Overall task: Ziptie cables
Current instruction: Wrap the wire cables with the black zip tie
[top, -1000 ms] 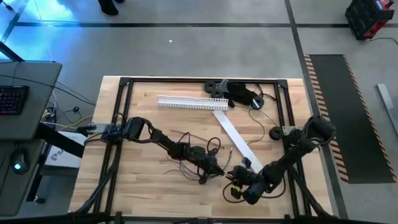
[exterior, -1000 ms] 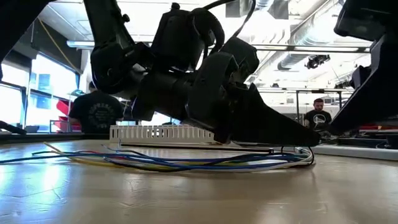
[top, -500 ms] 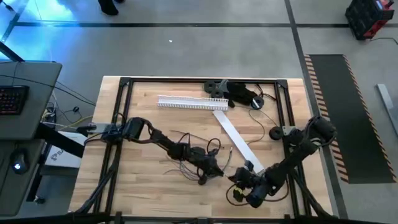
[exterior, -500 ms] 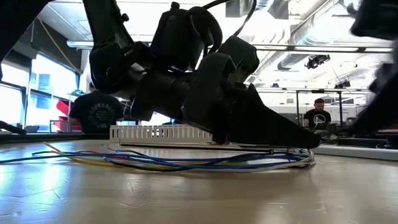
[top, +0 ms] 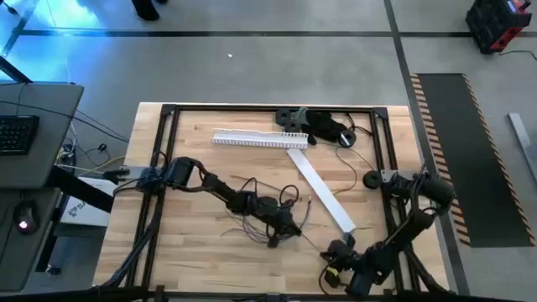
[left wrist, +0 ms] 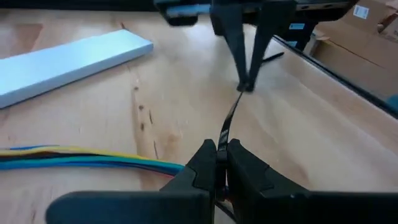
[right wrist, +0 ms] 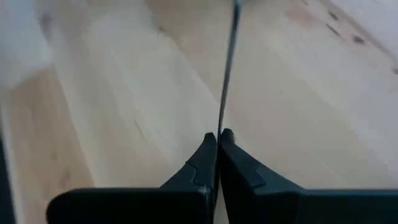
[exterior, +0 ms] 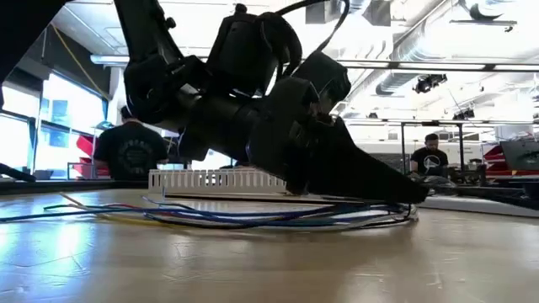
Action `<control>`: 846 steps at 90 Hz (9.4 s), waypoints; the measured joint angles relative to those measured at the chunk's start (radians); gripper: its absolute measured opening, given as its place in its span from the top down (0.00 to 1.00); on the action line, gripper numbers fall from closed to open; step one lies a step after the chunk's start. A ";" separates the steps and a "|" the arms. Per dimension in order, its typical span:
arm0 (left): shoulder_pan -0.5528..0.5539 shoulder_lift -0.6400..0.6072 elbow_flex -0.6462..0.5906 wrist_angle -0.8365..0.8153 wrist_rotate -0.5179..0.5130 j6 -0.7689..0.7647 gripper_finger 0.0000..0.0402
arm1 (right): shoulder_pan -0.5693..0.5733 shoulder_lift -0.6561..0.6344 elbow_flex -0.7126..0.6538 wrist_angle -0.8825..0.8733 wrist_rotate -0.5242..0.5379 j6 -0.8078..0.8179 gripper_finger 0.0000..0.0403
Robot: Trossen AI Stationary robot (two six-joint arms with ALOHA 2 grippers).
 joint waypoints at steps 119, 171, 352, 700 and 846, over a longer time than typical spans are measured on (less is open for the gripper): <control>0.001 0.000 0.001 -0.020 -0.027 0.008 0.99 | -0.248 -0.118 -0.285 0.620 0.151 -0.519 0.94; -0.003 -0.003 0.002 -0.062 -0.015 0.028 0.99 | -0.002 -0.028 -0.247 0.472 0.172 -0.023 1.00; -0.205 -0.441 -0.298 -0.379 -0.836 0.272 0.82 | -0.748 -0.084 -0.061 0.231 -0.444 -0.865 0.99; -0.253 -0.523 -0.182 -0.666 -0.653 -0.018 1.00 | -0.579 -0.008 -0.298 0.825 -0.144 -0.974 0.72; -0.328 -0.217 -0.179 -0.378 -1.008 0.190 0.70 | -0.608 -0.153 -0.302 0.856 -0.273 -0.663 1.00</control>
